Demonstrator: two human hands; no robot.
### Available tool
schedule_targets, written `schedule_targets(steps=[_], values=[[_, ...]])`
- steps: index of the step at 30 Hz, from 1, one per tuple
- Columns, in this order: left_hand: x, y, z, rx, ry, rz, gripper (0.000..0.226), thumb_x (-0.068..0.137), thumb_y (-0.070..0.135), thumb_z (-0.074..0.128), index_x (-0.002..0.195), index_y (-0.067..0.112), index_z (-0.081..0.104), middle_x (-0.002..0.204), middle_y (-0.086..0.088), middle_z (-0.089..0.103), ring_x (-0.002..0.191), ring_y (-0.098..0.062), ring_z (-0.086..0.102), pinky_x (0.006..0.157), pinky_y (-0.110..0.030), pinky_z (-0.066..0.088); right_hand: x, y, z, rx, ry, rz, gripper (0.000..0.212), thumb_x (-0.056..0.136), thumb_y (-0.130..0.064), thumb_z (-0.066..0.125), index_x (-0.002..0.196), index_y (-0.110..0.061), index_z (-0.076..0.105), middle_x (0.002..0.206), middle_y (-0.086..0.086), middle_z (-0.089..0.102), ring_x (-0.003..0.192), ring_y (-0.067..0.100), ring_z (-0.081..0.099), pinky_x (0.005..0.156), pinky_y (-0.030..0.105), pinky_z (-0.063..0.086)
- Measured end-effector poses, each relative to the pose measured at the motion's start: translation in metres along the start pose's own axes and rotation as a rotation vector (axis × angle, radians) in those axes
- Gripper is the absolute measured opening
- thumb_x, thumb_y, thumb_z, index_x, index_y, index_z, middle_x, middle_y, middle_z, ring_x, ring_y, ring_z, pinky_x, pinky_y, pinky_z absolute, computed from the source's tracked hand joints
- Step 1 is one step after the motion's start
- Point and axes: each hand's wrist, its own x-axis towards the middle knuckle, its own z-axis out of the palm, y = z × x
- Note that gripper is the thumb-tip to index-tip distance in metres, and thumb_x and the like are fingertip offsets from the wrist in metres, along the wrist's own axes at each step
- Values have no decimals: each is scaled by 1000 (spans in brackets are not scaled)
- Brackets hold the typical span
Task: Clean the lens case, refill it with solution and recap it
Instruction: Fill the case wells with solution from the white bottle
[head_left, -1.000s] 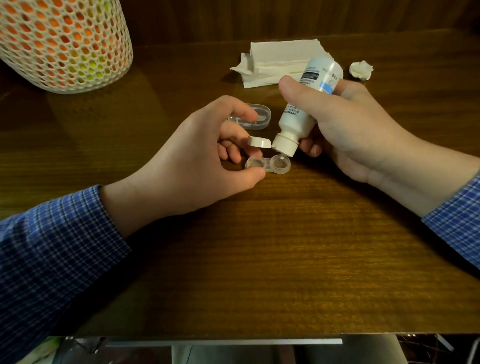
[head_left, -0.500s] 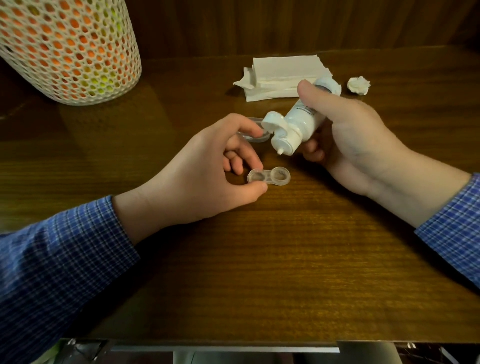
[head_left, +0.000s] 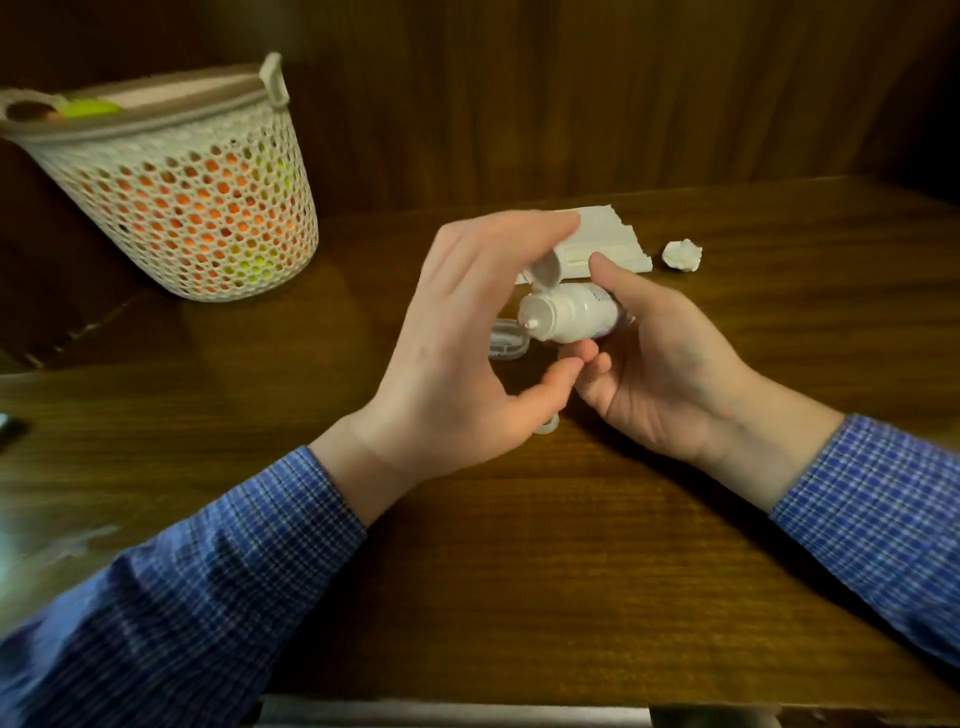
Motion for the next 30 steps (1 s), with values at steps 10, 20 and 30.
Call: schedule_targets(steps=[10,20,30], values=[[9,-6,5,191,240,-83,49,85,17,83,122,-9,64,114,-19,68,106,-31,64,92,-37,53,-1,-1,-2,-28,35,-23,49,103,-56,43,112,-13,65,70,4,62,47,9,47,40,18,40],[7,-4,5,-225,249,-497,39,96,15,70,132,2,63,116,-3,70,102,-13,71,83,-21,59,-8,14,6,-645,-123,-275,47,101,-54,45,113,-11,61,70,-3,61,55,7,46,48,18,39],[-1,1,1,-287,86,-462,60,81,14,77,137,5,56,124,-8,64,111,-24,65,94,-43,57,-5,23,-2,-655,-106,-380,36,101,-50,48,98,-18,63,68,-6,60,56,3,54,49,14,42]])
